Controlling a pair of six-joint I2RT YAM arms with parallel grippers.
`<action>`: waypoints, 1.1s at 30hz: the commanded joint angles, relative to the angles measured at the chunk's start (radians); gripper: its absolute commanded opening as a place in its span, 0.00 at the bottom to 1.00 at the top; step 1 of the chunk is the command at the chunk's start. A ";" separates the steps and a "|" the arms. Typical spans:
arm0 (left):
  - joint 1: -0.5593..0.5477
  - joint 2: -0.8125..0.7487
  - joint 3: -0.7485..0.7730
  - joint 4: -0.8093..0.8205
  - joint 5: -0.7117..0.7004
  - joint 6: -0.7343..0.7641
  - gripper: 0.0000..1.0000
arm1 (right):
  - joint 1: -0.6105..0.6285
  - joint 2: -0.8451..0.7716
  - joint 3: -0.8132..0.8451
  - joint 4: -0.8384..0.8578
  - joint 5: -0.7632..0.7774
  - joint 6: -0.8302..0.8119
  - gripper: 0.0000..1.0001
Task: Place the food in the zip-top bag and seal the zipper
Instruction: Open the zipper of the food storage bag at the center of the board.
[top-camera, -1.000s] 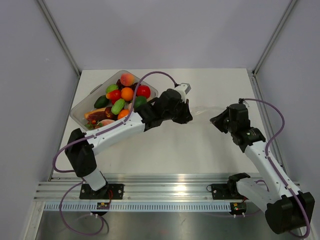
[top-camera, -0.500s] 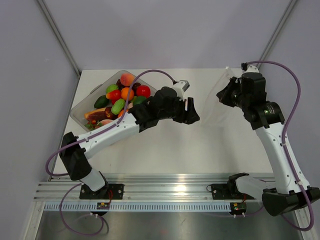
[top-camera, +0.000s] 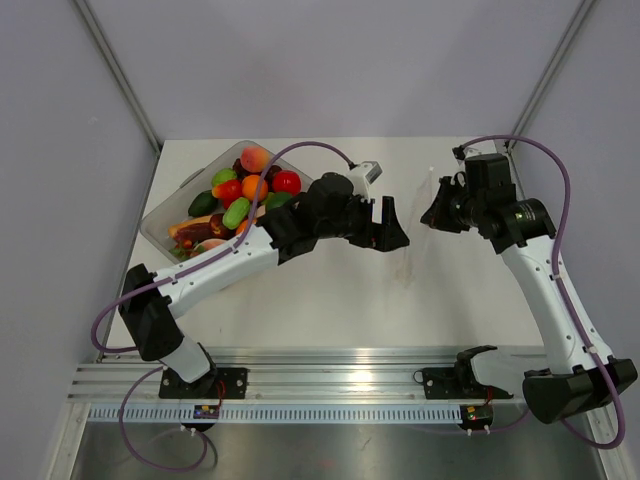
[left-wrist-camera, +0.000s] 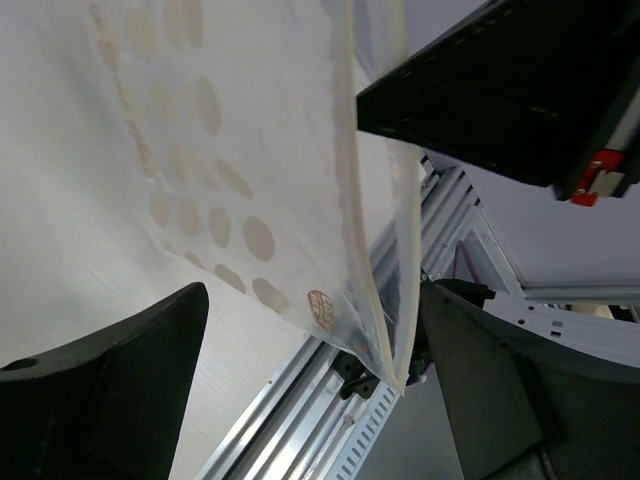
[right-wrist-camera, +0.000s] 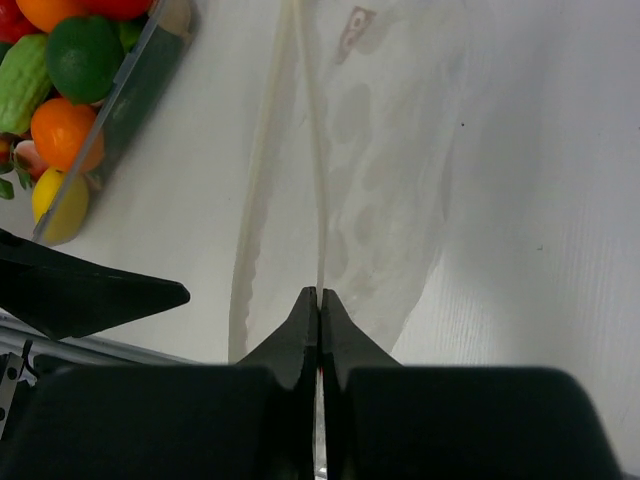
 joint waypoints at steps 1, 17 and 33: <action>-0.013 -0.031 0.043 0.084 0.063 -0.023 0.91 | 0.014 -0.005 -0.009 0.000 -0.041 -0.018 0.00; -0.019 0.175 0.215 -0.077 -0.016 0.009 0.58 | 0.019 -0.042 -0.064 0.035 -0.133 0.025 0.00; 0.091 0.021 -0.061 -0.077 -0.070 0.061 0.00 | 0.020 -0.112 -0.056 -0.025 -0.026 0.015 0.00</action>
